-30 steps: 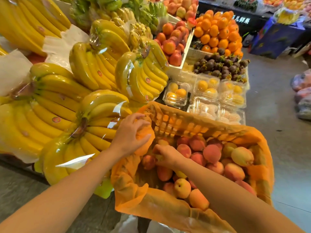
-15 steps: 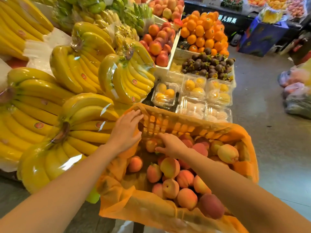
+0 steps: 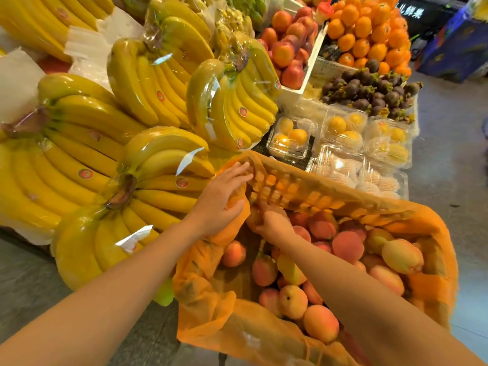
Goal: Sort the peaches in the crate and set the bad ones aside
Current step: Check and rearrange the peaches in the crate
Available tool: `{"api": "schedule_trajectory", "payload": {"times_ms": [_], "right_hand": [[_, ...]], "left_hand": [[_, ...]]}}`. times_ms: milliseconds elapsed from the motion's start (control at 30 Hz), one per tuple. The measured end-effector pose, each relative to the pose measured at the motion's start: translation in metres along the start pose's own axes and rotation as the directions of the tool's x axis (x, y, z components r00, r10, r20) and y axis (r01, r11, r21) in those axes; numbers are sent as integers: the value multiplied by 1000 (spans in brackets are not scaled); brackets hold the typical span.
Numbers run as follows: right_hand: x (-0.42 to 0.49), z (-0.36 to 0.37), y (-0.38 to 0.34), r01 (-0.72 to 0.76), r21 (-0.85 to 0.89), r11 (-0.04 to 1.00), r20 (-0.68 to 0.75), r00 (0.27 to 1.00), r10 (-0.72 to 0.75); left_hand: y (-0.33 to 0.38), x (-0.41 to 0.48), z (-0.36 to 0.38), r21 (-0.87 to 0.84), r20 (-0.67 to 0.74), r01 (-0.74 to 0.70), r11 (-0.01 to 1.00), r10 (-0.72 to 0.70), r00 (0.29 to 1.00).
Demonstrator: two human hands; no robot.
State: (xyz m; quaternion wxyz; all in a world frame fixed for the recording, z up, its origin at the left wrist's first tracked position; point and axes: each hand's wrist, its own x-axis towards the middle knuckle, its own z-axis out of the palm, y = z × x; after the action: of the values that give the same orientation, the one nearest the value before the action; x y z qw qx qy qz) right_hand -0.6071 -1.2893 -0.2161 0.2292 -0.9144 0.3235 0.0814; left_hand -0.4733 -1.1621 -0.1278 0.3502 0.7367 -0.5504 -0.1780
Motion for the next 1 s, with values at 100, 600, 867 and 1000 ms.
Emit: {"api": "schedule_trajectory", "payload": {"times_ms": [100, 600, 867, 1000], "right_hand": [[1, 3, -4, -29, 43, 999, 12, 1000, 29], [-90, -78, 31, 369, -242, 898, 400, 881, -254], [-102, -68, 24, 437, -421, 795, 413, 872, -261], [-93, -74, 27, 436, -346, 831, 404, 868, -287]], "left_hand": [[-1, 1, -1, 22, 16, -7, 1000, 7, 1000], [17, 6, 2, 218, -9, -26, 976, 29, 1000], [20, -15, -7, 194, 8, 44, 980, -47, 999], [15, -25, -9, 146, 52, 29, 989, -37, 998]]}}
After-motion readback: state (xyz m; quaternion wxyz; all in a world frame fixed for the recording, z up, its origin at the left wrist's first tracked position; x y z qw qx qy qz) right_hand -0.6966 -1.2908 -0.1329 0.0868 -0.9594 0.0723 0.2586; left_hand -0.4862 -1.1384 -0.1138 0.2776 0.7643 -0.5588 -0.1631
